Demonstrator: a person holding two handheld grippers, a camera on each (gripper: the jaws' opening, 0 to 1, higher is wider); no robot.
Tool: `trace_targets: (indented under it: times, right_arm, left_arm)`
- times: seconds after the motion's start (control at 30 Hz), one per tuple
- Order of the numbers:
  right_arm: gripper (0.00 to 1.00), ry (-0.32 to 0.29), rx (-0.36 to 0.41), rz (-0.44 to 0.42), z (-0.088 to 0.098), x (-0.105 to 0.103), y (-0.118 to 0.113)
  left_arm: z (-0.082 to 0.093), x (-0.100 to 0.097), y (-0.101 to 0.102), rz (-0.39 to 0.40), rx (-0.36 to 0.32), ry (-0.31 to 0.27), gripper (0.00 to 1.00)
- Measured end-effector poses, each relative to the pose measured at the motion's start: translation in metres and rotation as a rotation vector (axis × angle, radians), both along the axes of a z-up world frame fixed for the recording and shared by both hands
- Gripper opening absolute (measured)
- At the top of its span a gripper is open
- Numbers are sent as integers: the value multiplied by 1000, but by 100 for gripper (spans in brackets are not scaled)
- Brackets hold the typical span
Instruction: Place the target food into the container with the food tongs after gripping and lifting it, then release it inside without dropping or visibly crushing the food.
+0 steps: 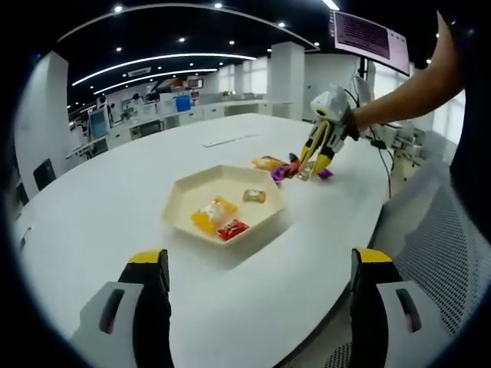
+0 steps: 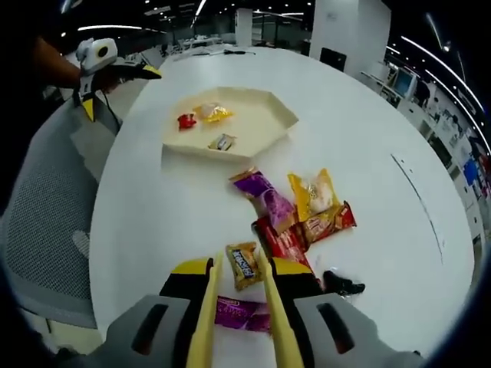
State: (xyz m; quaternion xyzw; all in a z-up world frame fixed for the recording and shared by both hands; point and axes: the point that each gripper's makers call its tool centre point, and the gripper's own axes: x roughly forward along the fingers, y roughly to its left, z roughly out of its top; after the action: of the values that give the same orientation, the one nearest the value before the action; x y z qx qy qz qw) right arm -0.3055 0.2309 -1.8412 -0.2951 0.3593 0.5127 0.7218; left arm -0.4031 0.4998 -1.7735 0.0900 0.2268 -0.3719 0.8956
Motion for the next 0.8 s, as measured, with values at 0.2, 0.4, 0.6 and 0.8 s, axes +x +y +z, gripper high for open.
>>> trace_targets:
  times: [0.2, 0.4, 0.6, 0.8]
  right_arm:
    - [20, 20, -9, -78, 5, 3, -2]
    - [19, 28, -13, -95, 4, 2, -2]
    - [20, 28, -6, -106, 8, 2, -1]
    - [20, 46, 11, -127, 14, 2, -2]
  left_arm:
    - [0, 1, 2, 9, 1, -3, 94]
    - [0, 1, 1, 5, 3, -3, 94]
    - [0, 1, 2, 7, 3, -4, 94]
    - [1, 1, 1, 6, 0, -5, 94]
